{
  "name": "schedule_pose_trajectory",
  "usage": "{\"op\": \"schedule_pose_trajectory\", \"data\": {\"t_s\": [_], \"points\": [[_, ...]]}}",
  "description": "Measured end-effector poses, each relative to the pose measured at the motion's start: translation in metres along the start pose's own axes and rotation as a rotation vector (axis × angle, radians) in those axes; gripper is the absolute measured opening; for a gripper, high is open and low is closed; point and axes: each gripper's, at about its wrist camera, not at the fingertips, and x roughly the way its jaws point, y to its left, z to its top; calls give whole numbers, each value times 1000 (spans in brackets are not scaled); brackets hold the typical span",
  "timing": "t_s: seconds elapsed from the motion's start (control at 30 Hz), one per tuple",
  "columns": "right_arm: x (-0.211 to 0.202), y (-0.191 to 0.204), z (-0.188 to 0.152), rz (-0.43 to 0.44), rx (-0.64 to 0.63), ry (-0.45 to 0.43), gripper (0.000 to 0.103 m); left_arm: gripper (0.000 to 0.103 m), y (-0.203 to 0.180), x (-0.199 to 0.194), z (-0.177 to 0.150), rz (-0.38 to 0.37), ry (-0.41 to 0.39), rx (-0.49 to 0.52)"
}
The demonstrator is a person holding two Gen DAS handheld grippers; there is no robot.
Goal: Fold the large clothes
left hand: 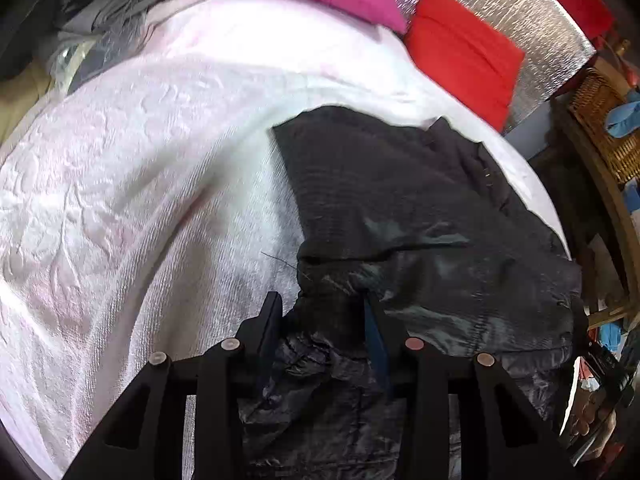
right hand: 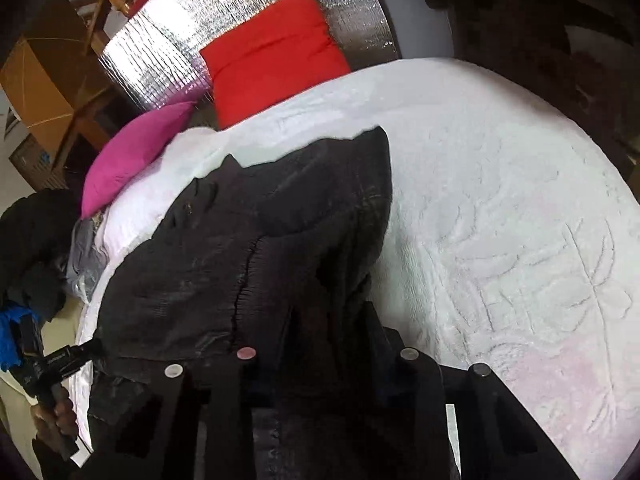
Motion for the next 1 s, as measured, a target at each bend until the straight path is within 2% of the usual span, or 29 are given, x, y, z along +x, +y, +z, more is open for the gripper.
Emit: {"op": "schedule_pose_trajectory", "data": {"t_s": [0.1,0.17,0.23,0.27,0.37,0.47,0.63,0.77,0.93,1.0], "points": [[22,-5,-4,-28,0,63,36,52,2,11,1,8,30,-6],[22,-9,-3,-11,23,60,39,54,3,13,1,16,40,-14],[13,-13,-1,13,60,49,53,54,3,9,0,5,46,-25],[7,-15,-1,21,77,42,67,55,2,5,0,-1,43,-22],[-21,-21,-7,84,100,-21,68,59,0,-10,-8,-9,25,-10],[-51,-27,-16,126,103,-99,74,62,4,-31,-24,-42,5,7],[-89,-38,-50,179,116,-148,74,67,19,-67,-61,-35,-57,53],[-122,-53,-98,223,119,-131,74,69,53,-99,-109,-18,-116,31],[-147,-62,-160,250,127,-48,74,69,88,-120,-166,-52,-123,-36],[-152,-62,-179,258,126,-2,74,69,99,-125,-190,-65,-102,-64]]}}
